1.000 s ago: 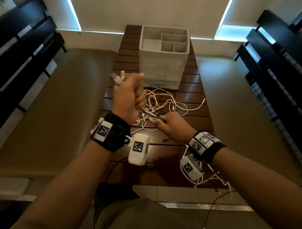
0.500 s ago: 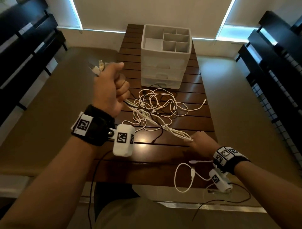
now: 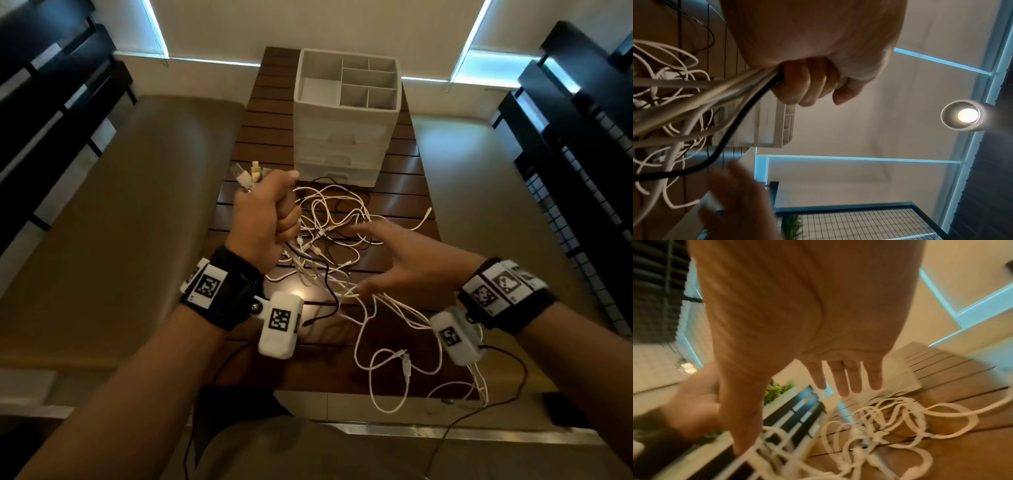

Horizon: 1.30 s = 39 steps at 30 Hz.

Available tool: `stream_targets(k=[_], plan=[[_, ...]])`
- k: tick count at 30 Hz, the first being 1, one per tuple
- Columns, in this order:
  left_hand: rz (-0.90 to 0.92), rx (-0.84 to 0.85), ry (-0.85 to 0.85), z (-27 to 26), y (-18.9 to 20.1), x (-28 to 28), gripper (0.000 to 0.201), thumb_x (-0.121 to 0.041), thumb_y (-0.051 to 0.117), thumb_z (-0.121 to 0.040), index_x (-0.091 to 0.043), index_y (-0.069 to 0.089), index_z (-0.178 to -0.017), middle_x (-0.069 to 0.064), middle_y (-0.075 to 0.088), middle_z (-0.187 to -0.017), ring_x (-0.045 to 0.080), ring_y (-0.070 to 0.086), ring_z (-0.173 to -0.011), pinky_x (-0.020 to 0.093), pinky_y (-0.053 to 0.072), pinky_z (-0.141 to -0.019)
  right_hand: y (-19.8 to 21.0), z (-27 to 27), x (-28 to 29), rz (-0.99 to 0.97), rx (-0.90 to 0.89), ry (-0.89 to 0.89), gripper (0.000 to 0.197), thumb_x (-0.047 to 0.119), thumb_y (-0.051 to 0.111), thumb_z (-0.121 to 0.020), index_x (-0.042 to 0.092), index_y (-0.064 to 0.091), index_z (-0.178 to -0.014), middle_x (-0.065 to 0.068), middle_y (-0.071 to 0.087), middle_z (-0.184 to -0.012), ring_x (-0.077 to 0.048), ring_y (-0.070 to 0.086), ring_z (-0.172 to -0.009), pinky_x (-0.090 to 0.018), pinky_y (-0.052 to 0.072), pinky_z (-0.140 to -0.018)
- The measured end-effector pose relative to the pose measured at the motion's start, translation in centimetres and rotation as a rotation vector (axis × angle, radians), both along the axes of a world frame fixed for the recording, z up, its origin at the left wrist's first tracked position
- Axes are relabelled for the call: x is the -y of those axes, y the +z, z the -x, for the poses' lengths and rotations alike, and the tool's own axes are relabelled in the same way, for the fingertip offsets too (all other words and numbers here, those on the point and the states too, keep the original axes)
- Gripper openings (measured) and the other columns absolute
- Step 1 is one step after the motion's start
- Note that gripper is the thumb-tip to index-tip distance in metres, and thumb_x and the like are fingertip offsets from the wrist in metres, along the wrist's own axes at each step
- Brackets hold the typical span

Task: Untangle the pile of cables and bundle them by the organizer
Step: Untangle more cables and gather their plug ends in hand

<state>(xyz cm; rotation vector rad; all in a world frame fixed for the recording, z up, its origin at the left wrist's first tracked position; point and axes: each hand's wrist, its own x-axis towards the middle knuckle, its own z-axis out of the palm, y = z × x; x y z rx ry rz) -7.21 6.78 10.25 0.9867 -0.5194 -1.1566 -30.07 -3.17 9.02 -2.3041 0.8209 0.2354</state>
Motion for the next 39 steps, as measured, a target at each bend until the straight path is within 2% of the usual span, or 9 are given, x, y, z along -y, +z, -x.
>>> stream_targets(k=[3,5,8,15,18,24,26,31,39], plan=[[0.017,-0.011,-0.042,1.6,-0.2,0.4,0.055,-0.012,0.056,-0.102,-0.026,0.032,-0.055,-0.006,0.020,-0.048,0.009,0.014,-0.038,0.019,0.016,-0.036,-0.5,-5.2,-3.5,-0.138,0.273,0.027,0.069,0.051,0.081,-0.084,0.028,0.053,-0.142,0.008,0.059,-0.141,-0.005,0.057,-0.127,-0.028,0.049,-0.104],[0.015,-0.016,-0.050,2.0,-0.3,0.5,0.052,-0.012,0.057,-0.102,-0.024,0.030,-0.058,-0.005,0.020,-0.049,0.010,0.014,-0.039,0.020,0.015,-0.037,-2.0,-7.4,-5.2,-0.246,0.395,-0.083,0.031,0.030,0.079,-0.091,0.008,0.068,-0.111,-0.001,0.074,-0.098,-0.010,0.070,-0.084,-0.027,0.057,-0.075],[-0.009,-0.058,-0.064,1.5,-0.7,0.4,0.052,-0.014,0.056,-0.102,-0.023,0.028,-0.059,-0.005,0.020,-0.049,0.010,0.015,-0.039,0.022,0.012,-0.037,-4.4,-8.2,-5.4,-0.172,0.473,-0.152,0.034,0.018,0.069,-0.098,-0.005,0.060,-0.075,-0.016,0.057,-0.060,-0.012,0.048,-0.050,-0.040,0.042,-0.054],[-0.035,-0.087,-0.024,0.9,-1.1,0.6,0.054,-0.017,0.057,-0.103,-0.024,0.028,-0.059,-0.006,0.019,-0.049,0.009,0.014,-0.039,0.023,0.010,-0.038,-6.3,-5.6,-3.7,-0.071,0.320,-0.103,0.047,0.032,0.061,-0.104,0.025,0.045,-0.061,0.006,0.043,-0.054,-0.008,0.038,-0.046,-0.025,0.028,-0.051],[-0.048,-0.053,-0.033,1.2,-1.5,0.6,0.052,-0.015,0.057,-0.104,-0.026,0.034,-0.058,-0.006,0.021,-0.050,0.009,0.015,-0.040,0.025,0.011,-0.039,-6.8,-5.4,-3.7,-0.138,0.267,-0.067,0.042,0.042,0.066,-0.100,0.025,0.049,-0.065,0.007,0.049,-0.057,-0.004,0.044,-0.048,-0.026,0.035,-0.055],[-0.062,-0.052,-0.030,-0.3,-2.9,-0.6,0.048,-0.012,0.054,-0.103,-0.025,0.033,-0.061,-0.007,0.022,-0.049,0.007,0.016,-0.038,0.020,0.015,-0.035,-5.0,-4.5,-0.1,-0.363,0.101,0.010,0.062,0.079,0.052,-0.086,0.031,0.058,-0.124,0.004,0.065,-0.116,-0.008,0.067,-0.099,-0.029,0.057,-0.083],[-0.083,-0.071,-0.015,-0.5,-3.4,-0.9,0.049,-0.012,0.053,-0.103,-0.025,0.032,-0.061,-0.007,0.022,-0.050,0.008,0.016,-0.037,0.020,0.015,-0.035,-5.1,-5.3,2.9,-0.292,0.145,-0.082,0.057,0.073,0.049,-0.091,0.023,0.065,-0.115,-0.001,0.072,-0.106,-0.011,0.071,-0.093,-0.033,0.058,-0.086],[-0.124,-0.068,-0.013,-0.2,-4.2,-0.8,0.046,-0.013,0.056,-0.102,-0.024,0.033,-0.064,-0.006,0.023,-0.052,0.008,0.018,-0.038,0.021,0.017,-0.034,-9.2,-9.0,7.3,-0.064,0.062,-0.185,0.023,0.036,0.062,-0.103,0.016,0.073,-0.104,0.005,0.069,-0.083,-0.008,0.064,-0.069,-0.021,0.048,-0.062],[-0.115,-0.023,-0.009,-0.3,-4.5,-0.9,0.050,-0.013,0.057,-0.102,-0.023,0.035,-0.059,-0.003,0.023,-0.051,0.010,0.017,-0.038,0.020,0.016,-0.036,-16.7,-12.3,6.0,0.212,-0.133,-0.156,0.017,0.033,0.071,-0.092,0.023,0.060,-0.100,-0.005,0.069,-0.103,-0.028,0.065,-0.095,-0.040,0.056,-0.082]])
